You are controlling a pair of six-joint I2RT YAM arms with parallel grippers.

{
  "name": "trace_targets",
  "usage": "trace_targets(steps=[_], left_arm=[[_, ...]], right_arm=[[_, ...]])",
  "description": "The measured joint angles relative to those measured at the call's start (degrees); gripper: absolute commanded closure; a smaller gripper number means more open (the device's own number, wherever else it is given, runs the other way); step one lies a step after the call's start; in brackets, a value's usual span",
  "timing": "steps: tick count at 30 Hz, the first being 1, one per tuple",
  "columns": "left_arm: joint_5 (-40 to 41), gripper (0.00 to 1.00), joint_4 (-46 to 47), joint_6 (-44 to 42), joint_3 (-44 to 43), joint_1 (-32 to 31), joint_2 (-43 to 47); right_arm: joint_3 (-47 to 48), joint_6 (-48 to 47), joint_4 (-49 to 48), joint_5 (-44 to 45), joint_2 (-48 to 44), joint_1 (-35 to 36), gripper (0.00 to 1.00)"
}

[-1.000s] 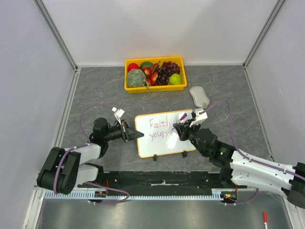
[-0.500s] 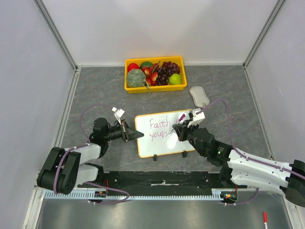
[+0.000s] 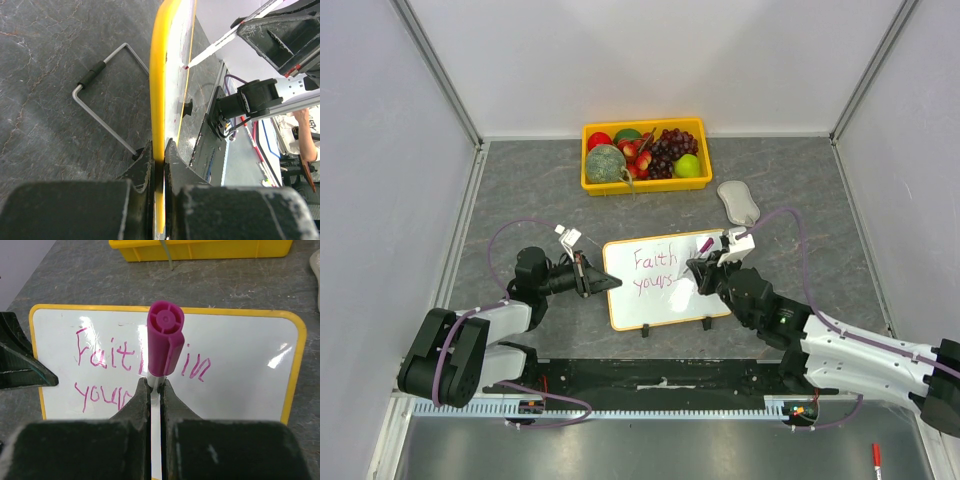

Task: Write a sentence on the whiteboard

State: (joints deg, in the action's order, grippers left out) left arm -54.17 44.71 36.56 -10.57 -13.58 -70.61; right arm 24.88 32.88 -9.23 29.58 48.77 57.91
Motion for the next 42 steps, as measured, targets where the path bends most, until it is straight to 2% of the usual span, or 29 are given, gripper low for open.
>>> trace_targets(steps=[10,42], left_arm=[[0.02,0.98,0.00,0.00,0.00,0.00,0.00],[0.02,0.98,0.00,0.00,0.00,0.00,0.00]], right_arm=[[0.04,-0.81,1.14,1.46,-1.16,-0.72,1.00],[0.98,-0.50,-1.29,-1.53,1.95,-0.70,1.00]])
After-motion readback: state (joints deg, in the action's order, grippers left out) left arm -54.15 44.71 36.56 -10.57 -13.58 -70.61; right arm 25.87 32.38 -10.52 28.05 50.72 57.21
